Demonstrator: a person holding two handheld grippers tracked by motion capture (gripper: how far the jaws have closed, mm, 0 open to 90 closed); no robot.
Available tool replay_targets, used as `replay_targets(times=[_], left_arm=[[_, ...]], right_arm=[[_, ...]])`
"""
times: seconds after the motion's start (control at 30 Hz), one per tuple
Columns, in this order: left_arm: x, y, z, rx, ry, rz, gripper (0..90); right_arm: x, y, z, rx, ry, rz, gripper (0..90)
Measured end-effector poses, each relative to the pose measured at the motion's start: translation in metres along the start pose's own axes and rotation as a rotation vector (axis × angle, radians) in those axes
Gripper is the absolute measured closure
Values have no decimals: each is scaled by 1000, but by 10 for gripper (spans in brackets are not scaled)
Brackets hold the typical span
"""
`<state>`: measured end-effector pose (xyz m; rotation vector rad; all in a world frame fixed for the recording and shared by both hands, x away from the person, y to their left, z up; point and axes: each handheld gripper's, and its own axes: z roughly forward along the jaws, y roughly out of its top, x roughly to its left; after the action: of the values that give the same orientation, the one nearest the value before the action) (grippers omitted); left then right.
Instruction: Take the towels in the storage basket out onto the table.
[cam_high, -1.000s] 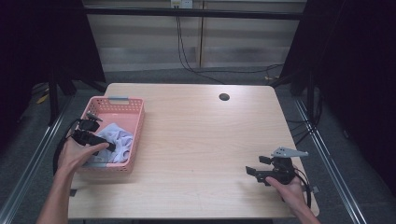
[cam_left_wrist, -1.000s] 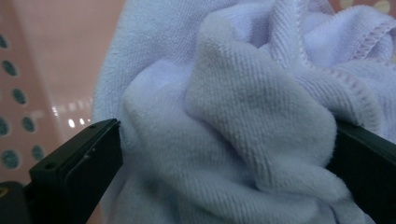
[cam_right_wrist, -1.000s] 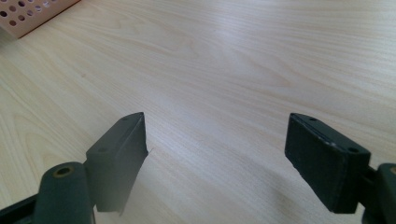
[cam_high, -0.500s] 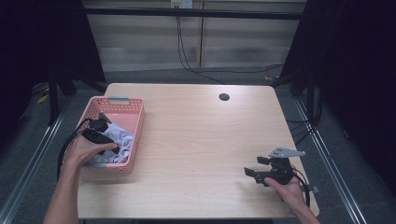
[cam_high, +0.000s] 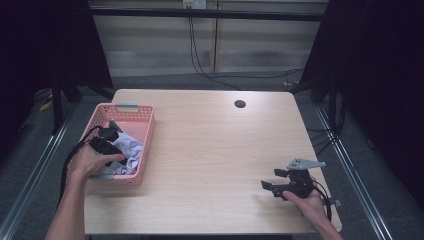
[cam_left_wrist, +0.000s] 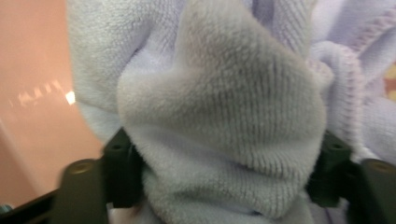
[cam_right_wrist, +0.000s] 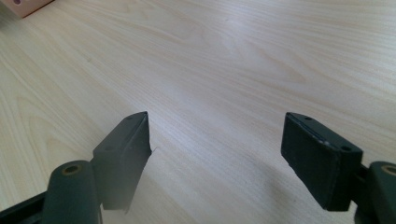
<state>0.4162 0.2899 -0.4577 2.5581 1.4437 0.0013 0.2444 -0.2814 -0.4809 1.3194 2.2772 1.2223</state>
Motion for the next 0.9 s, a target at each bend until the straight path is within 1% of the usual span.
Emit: replay_targets(times=[0.03,0.1,0.13,0.17,0.3,0.33,0.37,0.4,0.43,0.47,0.5,0.57,0.6,0.63,0.67,0.7,0.73,0.8,0.83,0.87,0.9], left_arm=[[0,-1,-1,-6,4,11,349],[-2,-2,-1,-25,7,20,386],[-2,-3,-2,-31,13,34,399],[-3,-4,-3,-39,24,36,415],[-4,-7,-6,-75,18,36,466],[-4,-7,-6,-81,15,26,475],[-3,-8,-7,-95,14,29,479],[-2,-9,-8,-91,7,42,485],[-2,-10,-9,-112,5,30,491],[-1,-11,-10,-122,7,46,501],[-2,-12,-11,-136,11,39,504],[-1,-14,-13,-141,3,50,508],[-1,-14,-14,-149,4,50,509],[-1,-16,-14,-165,3,34,510],[0,-17,-16,-161,-14,24,510],[0,-18,-16,-179,-3,19,509],[0,-19,-17,-184,-3,19,509],[2,-21,-21,-199,-8,7,509],[4,-23,-22,-207,-22,2,508],[5,-24,-24,-226,-28,2,508],[6,-25,-26,-234,-29,2,507]], right_arm=[[0,0,0,-1,2,1,226],[0,0,-1,-8,3,2,221],[0,0,-1,-13,4,6,221],[0,1,-2,-14,1,4,220],[0,0,-2,-13,-6,9,218],[-1,0,-2,-14,-6,12,215],[-1,0,-3,-16,-6,12,215],[-1,0,-3,-18,-9,13,214],[-1,0,-3,-23,-13,11,214],[-2,0,-3,-25,-8,11,212],[-2,0,-4,-27,-8,12,212],[-2,0,-4,-25,-7,16,212],[-2,0,-4,-25,-7,17,211],[-2,0,-4,-25,-8,18,211],[-2,0,-4,-26,-8,18,211],[-2,0,-4,-27,-8,19,211],[-2,0,-4,-27,-8,17,211],[-2,0,-4,-26,-10,20,208],[-2,0,-4,-28,-6,22,204],[-2,0,-4,-30,-3,24,204],[-2,0,-4,-30,-4,23,204]])
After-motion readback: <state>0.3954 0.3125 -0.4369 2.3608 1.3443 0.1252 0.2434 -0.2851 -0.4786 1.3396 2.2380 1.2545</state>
